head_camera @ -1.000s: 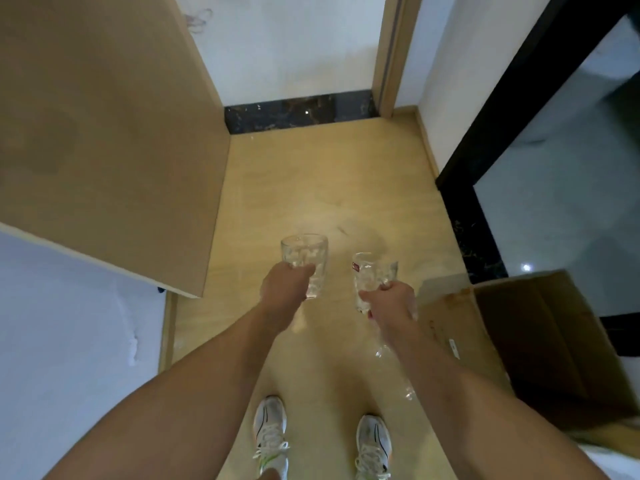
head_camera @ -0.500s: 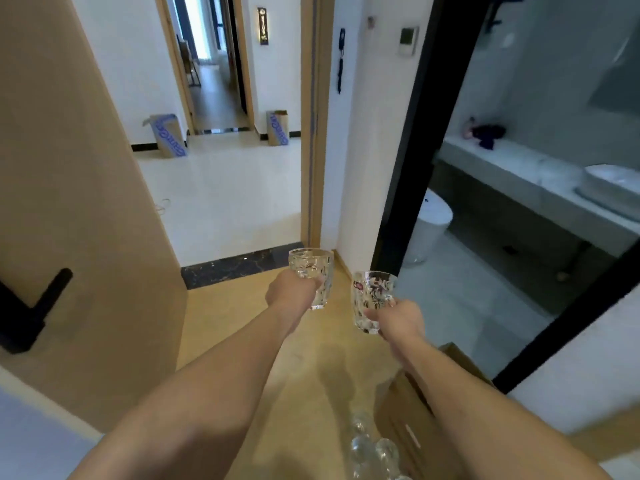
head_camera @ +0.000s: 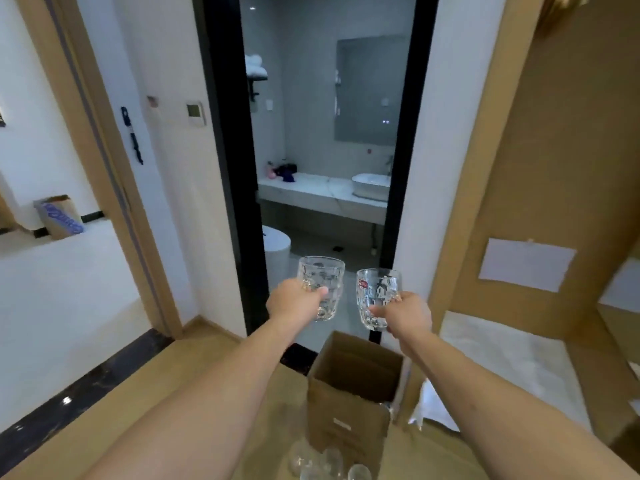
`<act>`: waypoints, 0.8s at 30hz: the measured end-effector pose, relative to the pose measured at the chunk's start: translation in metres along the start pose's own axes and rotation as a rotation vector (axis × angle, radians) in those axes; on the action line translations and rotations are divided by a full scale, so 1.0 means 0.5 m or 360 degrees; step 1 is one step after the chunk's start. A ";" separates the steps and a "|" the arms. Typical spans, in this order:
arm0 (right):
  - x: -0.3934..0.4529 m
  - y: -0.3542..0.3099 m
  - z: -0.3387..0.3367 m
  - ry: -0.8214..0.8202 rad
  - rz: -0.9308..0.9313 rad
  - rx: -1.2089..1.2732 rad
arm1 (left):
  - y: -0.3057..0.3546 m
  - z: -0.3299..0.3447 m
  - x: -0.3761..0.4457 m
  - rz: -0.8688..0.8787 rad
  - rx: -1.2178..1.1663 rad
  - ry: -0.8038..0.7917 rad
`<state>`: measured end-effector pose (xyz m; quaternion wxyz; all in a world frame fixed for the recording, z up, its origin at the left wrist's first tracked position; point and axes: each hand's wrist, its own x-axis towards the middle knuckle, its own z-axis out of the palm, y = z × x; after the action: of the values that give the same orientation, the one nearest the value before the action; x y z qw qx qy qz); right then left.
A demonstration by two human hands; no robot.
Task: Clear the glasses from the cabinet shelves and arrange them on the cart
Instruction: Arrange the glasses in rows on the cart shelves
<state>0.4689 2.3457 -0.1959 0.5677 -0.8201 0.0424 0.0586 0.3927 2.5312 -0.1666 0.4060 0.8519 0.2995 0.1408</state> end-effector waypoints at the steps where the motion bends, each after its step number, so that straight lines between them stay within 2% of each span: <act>1: -0.006 0.011 -0.036 0.0074 0.0022 0.0002 | 0.024 0.019 -0.014 0.0063 0.0037 -0.0059; 5: -0.032 0.060 -0.194 0.0290 0.0100 0.0177 | 0.134 0.101 -0.080 0.0298 0.0114 -0.0271; 9: -0.077 0.114 -0.369 0.0580 0.0136 0.0264 | 0.243 0.203 -0.171 0.0461 0.0027 -0.0489; 15: -0.150 0.222 -0.642 0.0961 0.0252 0.0180 | 0.402 0.374 -0.347 0.0696 -0.0051 -0.0712; 18: -0.190 0.282 -0.786 0.1131 0.0356 0.0087 | 0.476 0.467 -0.453 0.0759 -0.0143 -0.0865; 24: -0.285 0.405 -1.046 0.1372 0.0415 0.0168 | 0.600 0.660 -0.669 0.0841 -0.0304 -0.1181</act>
<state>0.3252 1.7853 -0.1807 0.5271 -0.7272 0.3809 -0.2195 0.4098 1.9744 -0.1408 0.5125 0.8505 -0.1077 -0.0480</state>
